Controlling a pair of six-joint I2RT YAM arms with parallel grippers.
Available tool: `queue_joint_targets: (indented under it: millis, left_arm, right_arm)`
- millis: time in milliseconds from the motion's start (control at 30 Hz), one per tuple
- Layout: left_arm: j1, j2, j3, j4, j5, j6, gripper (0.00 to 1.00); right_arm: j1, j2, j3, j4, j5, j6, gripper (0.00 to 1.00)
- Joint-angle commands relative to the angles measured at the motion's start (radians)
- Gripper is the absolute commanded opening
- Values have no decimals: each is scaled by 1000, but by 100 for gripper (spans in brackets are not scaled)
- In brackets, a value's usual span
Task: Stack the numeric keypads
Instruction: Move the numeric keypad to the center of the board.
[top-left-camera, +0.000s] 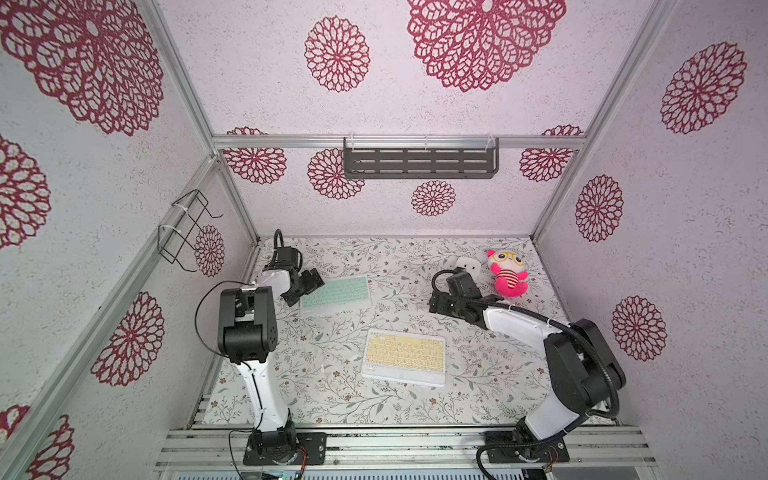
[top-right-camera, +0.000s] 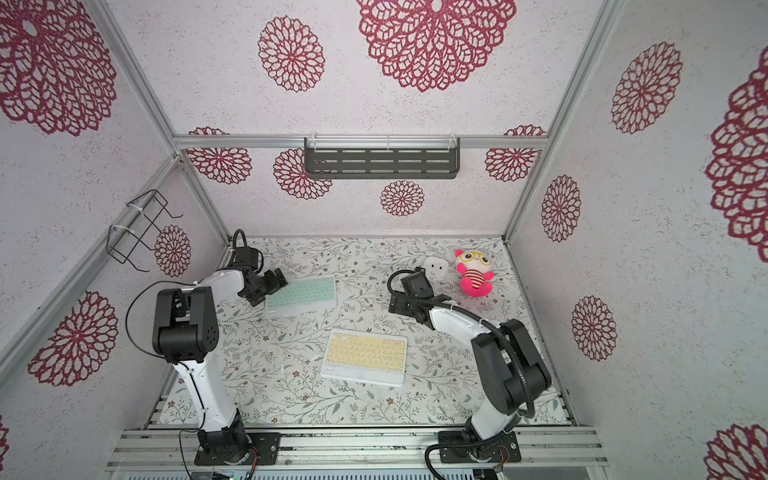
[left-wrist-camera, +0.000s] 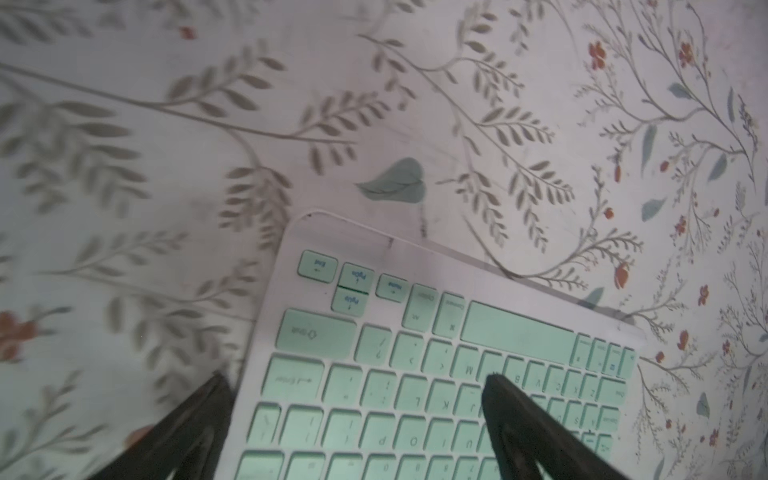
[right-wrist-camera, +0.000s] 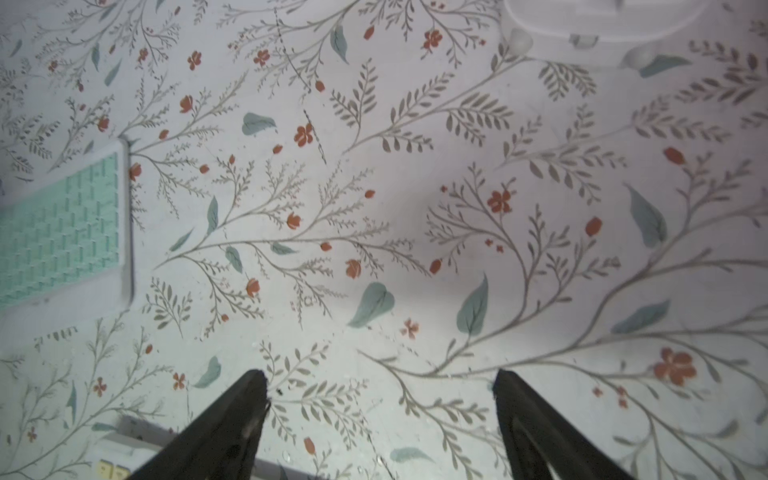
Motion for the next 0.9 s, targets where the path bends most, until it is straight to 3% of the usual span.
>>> queue_joint_targets:
  millis: [0,300,467,700,867]
  left_arm:
    - [-87,37,21,-47,43,14,98]
    - [-253,35,1,25,50,-41,98]
    - [-287,86,72,1,7,-38,98]
    - [-312,116,142,-54,-115,-78,98]
    - [-323,131,161,-52,-141,-92,98]
  right_arm:
    - [-15,76,99,10,-72,-19,89]
    - [-19,200,137,90,-172,6,88]
    - [-43,261,181,152,-184,-57,88]
    - [-57,451,458,66,-179,-237,89]
    - [-56,581,624,-20,-193,-249,89]
